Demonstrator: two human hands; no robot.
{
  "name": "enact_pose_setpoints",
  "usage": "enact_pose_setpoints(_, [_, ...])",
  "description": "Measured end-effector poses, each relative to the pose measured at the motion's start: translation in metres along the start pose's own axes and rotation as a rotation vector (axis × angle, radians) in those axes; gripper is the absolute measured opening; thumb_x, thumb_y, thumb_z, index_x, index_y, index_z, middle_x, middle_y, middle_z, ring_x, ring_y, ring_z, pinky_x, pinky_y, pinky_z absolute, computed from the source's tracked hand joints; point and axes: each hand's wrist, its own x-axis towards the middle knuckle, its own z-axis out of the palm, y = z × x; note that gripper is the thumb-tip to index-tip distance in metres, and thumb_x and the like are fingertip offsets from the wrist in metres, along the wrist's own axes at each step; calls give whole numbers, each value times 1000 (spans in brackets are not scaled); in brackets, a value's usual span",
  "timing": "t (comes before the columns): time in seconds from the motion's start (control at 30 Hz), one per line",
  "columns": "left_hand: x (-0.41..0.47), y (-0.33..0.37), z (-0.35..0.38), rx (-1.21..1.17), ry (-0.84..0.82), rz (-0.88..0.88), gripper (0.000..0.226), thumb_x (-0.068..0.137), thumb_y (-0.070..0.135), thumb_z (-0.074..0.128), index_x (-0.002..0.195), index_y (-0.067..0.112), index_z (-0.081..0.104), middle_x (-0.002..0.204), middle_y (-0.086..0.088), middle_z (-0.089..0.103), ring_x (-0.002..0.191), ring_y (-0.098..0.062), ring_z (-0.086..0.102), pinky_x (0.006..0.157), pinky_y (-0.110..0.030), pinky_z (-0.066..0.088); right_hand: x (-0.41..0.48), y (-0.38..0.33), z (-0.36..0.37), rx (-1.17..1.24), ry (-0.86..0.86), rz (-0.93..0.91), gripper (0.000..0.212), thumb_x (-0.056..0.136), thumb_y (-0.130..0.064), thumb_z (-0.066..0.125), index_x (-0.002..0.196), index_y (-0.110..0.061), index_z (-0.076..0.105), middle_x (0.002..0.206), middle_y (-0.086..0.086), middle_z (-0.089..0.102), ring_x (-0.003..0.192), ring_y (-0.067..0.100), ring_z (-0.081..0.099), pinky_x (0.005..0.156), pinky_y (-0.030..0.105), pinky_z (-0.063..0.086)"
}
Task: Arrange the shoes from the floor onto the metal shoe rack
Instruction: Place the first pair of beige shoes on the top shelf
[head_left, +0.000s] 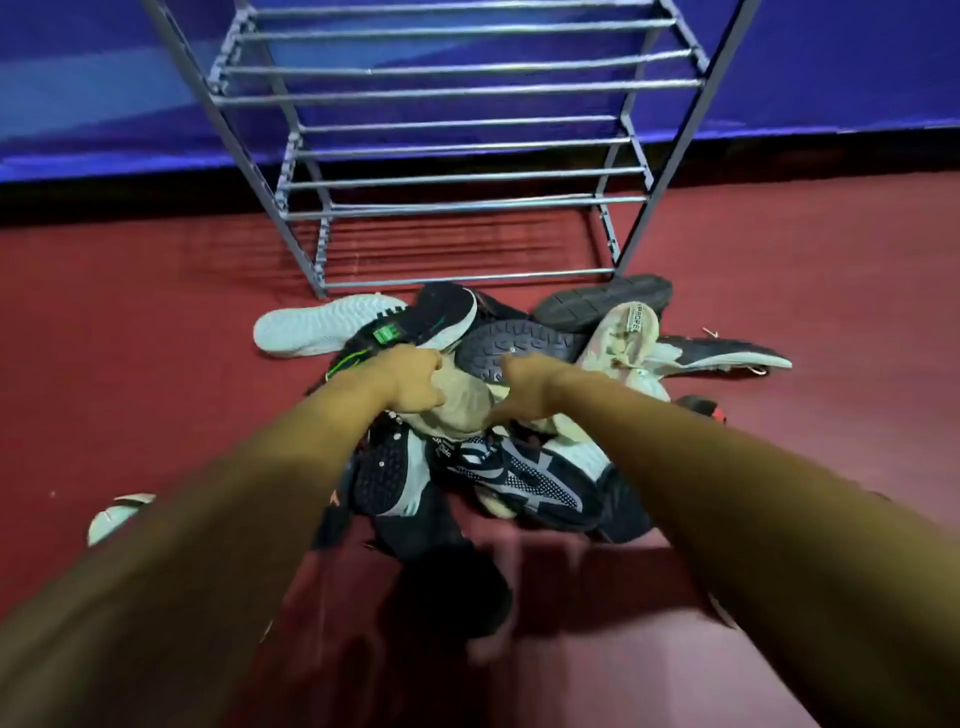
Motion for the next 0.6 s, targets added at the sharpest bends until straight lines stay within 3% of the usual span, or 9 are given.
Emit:
enact_pose_setpoints(0.1, [8,-12,27,-79,-57,-57,62,95,33,61,146,6,39,140,-17,55,128,-34,51,99,-36,45,22,-5,25,106,-65,2,66,84,-54,70,128,-9,49,116,9,62,98,29,59,83,29,46])
enact_pose_setpoints(0.17, [9,-18,44,-132,-69,-57,60,93,30,64,142,7,41,131,-17,59,120,-33,54,95,-37,46,35,-13,38,164,-67,16,74,81,-51,73,133,-5,46,124,10,59,105,28,57,88,32,48])
enact_pose_setpoints(0.23, [11,-21,54,-214,-64,-45,57,88,26,68,135,8,40,110,-15,64,102,-32,59,86,-39,49,45,-14,44,235,-40,34,81,77,-43,76,140,-4,41,131,11,57,114,29,58,93,34,50])
enact_pose_setpoints(0.33, [9,-19,58,-254,-14,-72,51,87,24,71,123,9,38,88,-9,59,90,-32,59,72,-38,45,45,-6,42,337,-26,8,80,69,-44,86,130,-14,45,122,5,63,111,27,60,97,38,50])
enact_pose_setpoints(0.5, [-10,-10,24,-247,66,-62,62,87,24,72,139,18,38,112,-14,62,96,-31,56,76,-32,42,26,-9,-1,331,51,-143,67,76,-46,83,127,-11,58,119,6,66,111,26,61,92,31,48])
enact_pose_setpoints(0.6, [-33,-8,-12,-289,126,3,69,81,23,81,140,24,47,113,-11,67,96,-26,59,80,-28,41,0,-15,-41,398,48,-209,46,78,-44,83,108,-13,66,94,2,70,85,20,65,73,27,51])
